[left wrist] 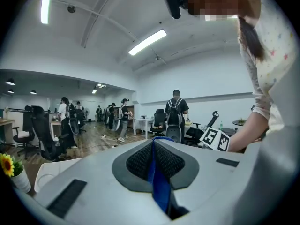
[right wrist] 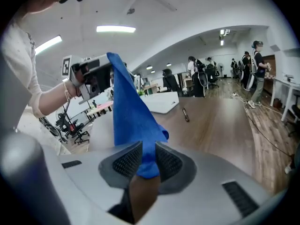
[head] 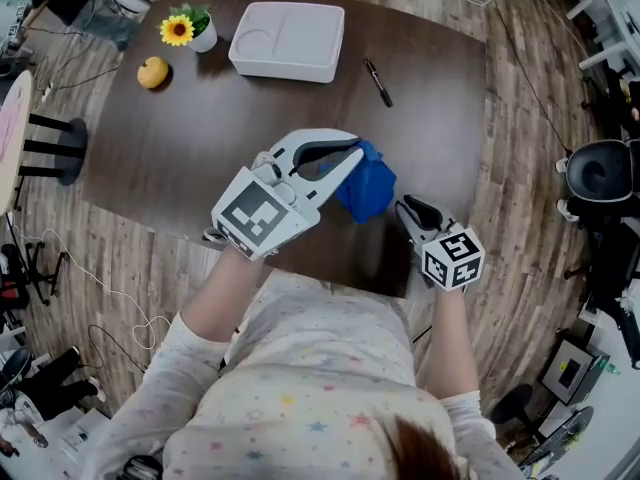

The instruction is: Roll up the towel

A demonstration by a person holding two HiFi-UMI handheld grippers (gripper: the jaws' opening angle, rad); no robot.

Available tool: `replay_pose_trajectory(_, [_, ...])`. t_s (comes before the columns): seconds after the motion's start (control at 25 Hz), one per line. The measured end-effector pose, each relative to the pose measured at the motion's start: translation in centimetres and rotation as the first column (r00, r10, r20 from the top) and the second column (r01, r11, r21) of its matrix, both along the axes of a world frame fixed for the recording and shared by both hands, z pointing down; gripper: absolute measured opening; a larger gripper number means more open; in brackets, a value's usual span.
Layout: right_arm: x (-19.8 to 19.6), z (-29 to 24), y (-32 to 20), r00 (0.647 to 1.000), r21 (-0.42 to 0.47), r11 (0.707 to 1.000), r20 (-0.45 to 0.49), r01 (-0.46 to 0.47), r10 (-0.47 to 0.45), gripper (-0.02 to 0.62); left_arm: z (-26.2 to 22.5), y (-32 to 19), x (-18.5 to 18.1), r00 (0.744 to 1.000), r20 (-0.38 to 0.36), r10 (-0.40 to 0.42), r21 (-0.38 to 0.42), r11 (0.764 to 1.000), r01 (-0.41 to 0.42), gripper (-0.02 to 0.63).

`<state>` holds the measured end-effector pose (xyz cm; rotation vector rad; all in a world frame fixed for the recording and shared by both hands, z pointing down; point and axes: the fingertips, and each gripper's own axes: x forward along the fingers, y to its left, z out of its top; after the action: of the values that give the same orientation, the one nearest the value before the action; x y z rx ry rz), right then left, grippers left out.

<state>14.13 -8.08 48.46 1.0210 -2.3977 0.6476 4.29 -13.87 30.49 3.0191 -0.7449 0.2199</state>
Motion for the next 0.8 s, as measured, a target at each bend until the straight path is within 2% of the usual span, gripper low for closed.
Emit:
replay_pose_trajectory(0.08, [-1.5, -3.2, -1.0, 0.997, 0.078, 0.997, 0.074, 0.015, -0.021, 0.127, 0.7, 0.9, 1.4, 0.995, 0.06, 0.074, -0.004, 0.997, -0.074, 0.018])
replay_pose_trajectory(0.16, [-3.8, -6.1, -1.5, 0.988, 0.156, 0.986, 0.129, 0.066, -0.087, 0.179, 2.8, 2.3, 2.7, 0.98, 0.128, 0.15, -0.038, 0.988, -0.146, 0.018])
replay_pose_trajectory(0.24, [-6.0, -7.5, -1.1, 0.975, 0.201, 0.968, 0.131, 0.15, -0.178, 0.216, 5.2, 4.1, 4.0, 0.961, 0.168, 0.219, -0.085, 0.975, -0.207, 0.018])
replay_pose_trajectory(0.28, [-6.7, -7.6, -0.7, 0.97, 0.211, 0.958, 0.102, 0.194, -0.219, 0.214, 6.2, 5.1, 4.6, 0.953, 0.176, 0.247, -0.105, 0.967, -0.231, 0.018])
replay_pose_trajectory(0.32, [-7.1, -7.2, -0.2, 0.966, 0.212, 0.949, 0.058, 0.233, -0.251, 0.172, 7.1, 6.0, 5.1, 0.947, 0.181, 0.267, -0.121, 0.961, -0.248, 0.018])
replay_pose_trajectory(0.36, [-7.2, -6.7, 0.5, 0.963, 0.205, 0.943, 0.015, 0.261, -0.269, 0.103, 8.0, 6.7, 5.4, 0.942, 0.187, 0.277, -0.135, 0.958, -0.255, 0.018])
replay_pose_trajectory(0.44, [-6.5, -5.7, 1.6, 0.963, 0.182, 0.947, -0.01, 0.266, -0.268, 0.024, 9.4, 7.5, 5.5, 0.941, 0.197, 0.276, -0.159, 0.956, -0.247, 0.02])
replay_pose_trajectory(0.52, [-5.2, -4.9, 2.5, 0.972, 0.151, 0.961, 0.009, 0.231, -0.235, 0.023, 10.5, 7.8, 5.4, 0.942, 0.188, 0.276, -0.19, 0.952, -0.241, 0.02])
replay_pose_trajectory(0.64, [-2.8, -3.3, 3.7, 0.982, 0.111, 0.975, -0.024, 0.19, -0.189, 0.023, 12.2, 7.0, 4.4, 0.952, 0.18, 0.247, -0.237, 0.95, -0.202, 0.02])
replay_pose_trajectory(0.8, [0.5, -1.1, 4.7, 0.985, 0.069, 0.987, -0.105, 0.148, -0.14, 0.023, 14.8, 4.2, 3.3, 0.953, 0.238, 0.187, -0.25, 0.96, -0.126, 0.02])
